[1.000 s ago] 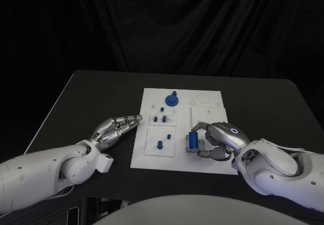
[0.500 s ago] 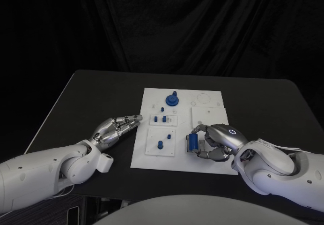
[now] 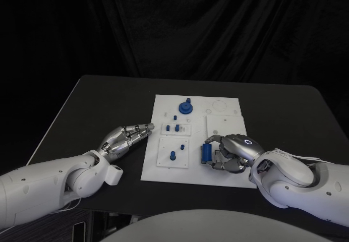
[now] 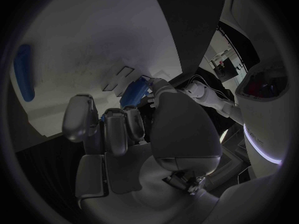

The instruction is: Assemble the parts on the task board

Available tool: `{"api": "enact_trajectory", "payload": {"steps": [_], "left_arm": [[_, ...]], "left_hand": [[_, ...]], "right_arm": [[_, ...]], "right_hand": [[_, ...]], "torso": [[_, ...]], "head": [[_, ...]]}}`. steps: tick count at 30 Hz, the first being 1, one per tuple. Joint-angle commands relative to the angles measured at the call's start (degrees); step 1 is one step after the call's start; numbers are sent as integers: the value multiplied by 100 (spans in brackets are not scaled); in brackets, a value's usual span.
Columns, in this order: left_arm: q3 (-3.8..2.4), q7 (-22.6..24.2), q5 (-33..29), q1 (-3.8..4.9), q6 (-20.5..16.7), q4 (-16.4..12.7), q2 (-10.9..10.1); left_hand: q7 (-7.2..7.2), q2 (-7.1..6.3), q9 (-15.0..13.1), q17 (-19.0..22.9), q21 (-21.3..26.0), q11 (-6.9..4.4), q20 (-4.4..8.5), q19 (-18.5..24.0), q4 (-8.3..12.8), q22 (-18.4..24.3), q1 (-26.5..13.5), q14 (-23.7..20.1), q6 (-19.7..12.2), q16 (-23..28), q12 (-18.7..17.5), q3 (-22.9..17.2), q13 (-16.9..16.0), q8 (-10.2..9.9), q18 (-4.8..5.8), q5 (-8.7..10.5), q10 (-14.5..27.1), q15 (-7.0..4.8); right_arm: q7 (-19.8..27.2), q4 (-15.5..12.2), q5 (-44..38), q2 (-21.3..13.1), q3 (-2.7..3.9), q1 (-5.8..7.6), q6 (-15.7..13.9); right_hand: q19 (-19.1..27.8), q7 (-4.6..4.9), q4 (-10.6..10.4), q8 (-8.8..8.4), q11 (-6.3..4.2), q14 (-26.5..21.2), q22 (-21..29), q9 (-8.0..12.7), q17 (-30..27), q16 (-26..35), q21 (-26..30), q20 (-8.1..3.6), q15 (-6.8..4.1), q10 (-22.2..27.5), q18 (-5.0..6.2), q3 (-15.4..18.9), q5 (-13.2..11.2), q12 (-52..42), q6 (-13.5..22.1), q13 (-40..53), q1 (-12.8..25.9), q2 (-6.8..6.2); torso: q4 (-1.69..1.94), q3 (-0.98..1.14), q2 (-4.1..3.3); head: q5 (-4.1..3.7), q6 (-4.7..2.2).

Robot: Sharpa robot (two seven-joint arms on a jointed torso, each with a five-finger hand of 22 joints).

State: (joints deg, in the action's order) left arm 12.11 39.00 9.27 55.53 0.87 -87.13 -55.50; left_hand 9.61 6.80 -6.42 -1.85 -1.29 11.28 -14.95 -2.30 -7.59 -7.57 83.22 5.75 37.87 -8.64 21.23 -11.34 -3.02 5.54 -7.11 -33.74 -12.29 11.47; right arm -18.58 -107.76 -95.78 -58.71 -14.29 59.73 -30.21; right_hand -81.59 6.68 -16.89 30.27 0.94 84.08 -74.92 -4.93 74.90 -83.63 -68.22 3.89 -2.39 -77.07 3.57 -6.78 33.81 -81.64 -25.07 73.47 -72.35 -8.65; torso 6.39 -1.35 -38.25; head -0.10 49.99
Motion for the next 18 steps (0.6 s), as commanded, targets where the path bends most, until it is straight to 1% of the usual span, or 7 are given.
{"api": "enact_trajectory", "payload": {"steps": [1,4,5,7,9,12,18], "left_arm": [[-2,875,-25,-4,78,0,15],[-2,872,-25,-4,80,6,17],[-2,870,-25,-4,80,7,17],[-2,869,-25,-5,81,9,16],[-2,868,-25,-5,80,11,17],[-2,867,-25,-5,82,15,21],[-2,864,-25,-5,89,24,29]], "left_hand": [[-6,15,6,-5,-1,14,-28,-7,3,-1,-30,17,-26,-19,-19,-31,7,-19,-39,22,33,23],[-6,15,6,-5,-1,14,-28,-7,3,-1,-30,17,-26,-19,-19,-31,7,-19,-39,22,33,23],[-6,15,6,-5,-1,14,-28,-7,3,-1,-30,17,-26,-19,-19,-31,7,-19,-39,22,33,23],[-6,15,6,-5,-1,14,-28,-7,3,-1,-30,17,-26,-19,-19,-31,7,-19,-39,22,33,23],[-6,15,6,-5,-1,14,-28,-7,3,-1,-30,17,-26,-19,-19,-31,7,-19,-39,22,33,23],[-3,17,8,-3,-1,17,-34,-8,2,-1,-32,14,-34,-15,-23,-36,7,-21,-42,24,37,26],[-3,17,8,-3,-1,17,-34,-8,2,-1,-32,14,-34,-15,-23,-36,7,-21,-42,24,37,26]], "right_arm": [[-149,3,0,11,-1,-17,180],[-141,10,0,18,-1,-17,180],[-140,11,0,18,-1,-17,175],[-141,10,0,17,-1,-17,164],[-142,7,0,14,-1,-17,152],[-139,-2,0,8,-1,-17,115],[-116,-23,0,-4,-1,-17,10]], "right_hand": [[35,-15,-3,-77,3,262,-873,58,517,38,52,-26,-30,63,121,94,-168,67,7,-74,-53,-16],[39,-36,-10,-135,-11,257,-871,95,507,47,70,-34,-39,61,123,238,-381,86,-21,-94,36,-69],[42,-38,-13,-176,-12,255,-870,110,501,51,79,-40,-42,69,123,356,-769,99,-24,-116,122,-126],[44,-42,-19,-253,-13,253,-867,123,496,54,96,-41,-43,79,125,443,-1052,113,4,-138,150,-194],[57,-87,-30,-672,-31,245,-861,171,480,67,127,-53,-71,192,128,683,-1695,204,403,-280,264,-420],[63,-105,-36,-865,-54,240,-856,182,470,75,149,-70,-77,269,133,827,-2054,272,544,-379,362,-580],[67,-160,-38,-1127,-90,237,-852,205,460,82,174,-86,-100,316,138,849,-2098,320,797,-436,315,-621]], "torso": [[-1,0,1],[-1,0,0],[-1,0,1],[0,0,1],[-1,0,1],[0,0,1],[-1,0,3]], "head": [[7,1],[10,1],[10,1],[11,1],[9,1],[6,1],[4,1]]}}
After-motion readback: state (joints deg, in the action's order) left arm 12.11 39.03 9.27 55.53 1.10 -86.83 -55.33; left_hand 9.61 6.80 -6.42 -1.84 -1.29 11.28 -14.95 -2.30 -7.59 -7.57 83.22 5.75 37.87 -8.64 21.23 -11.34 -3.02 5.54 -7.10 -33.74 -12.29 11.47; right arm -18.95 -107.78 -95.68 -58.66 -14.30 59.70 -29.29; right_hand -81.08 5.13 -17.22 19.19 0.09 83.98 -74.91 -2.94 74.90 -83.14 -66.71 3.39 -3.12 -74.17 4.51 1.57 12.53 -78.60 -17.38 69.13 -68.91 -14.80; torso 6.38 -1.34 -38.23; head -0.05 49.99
